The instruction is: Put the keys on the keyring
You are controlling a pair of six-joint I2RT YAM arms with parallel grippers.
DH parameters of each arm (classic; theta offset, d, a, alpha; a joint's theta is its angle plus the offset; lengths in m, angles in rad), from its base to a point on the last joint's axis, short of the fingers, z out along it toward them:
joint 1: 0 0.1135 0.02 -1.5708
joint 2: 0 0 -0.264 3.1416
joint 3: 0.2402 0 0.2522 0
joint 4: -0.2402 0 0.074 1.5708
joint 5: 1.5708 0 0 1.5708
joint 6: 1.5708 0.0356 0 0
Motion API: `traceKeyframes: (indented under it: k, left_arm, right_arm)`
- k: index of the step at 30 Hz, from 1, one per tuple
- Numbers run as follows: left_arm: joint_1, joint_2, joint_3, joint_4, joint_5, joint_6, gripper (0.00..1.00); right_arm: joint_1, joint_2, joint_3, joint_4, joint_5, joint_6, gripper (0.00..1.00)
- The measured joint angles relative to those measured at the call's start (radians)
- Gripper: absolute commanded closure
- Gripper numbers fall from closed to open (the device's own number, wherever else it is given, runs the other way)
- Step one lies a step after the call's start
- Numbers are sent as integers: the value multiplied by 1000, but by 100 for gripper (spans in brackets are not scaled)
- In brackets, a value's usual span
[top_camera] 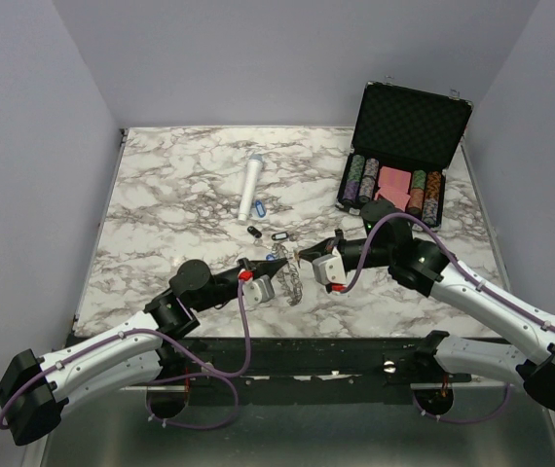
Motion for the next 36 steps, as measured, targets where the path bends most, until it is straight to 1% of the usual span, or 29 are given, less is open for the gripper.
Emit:
traceKeyframes:
  k: [16,36]
  left_arm:
    - [0,-11,0,-19,1,108,100]
    - [0,-10,0,-39,3,116,100]
  right_arm:
    - [2,8,0,-5,0,-2,100]
    - [11,19,0,-3,0,-5,100]
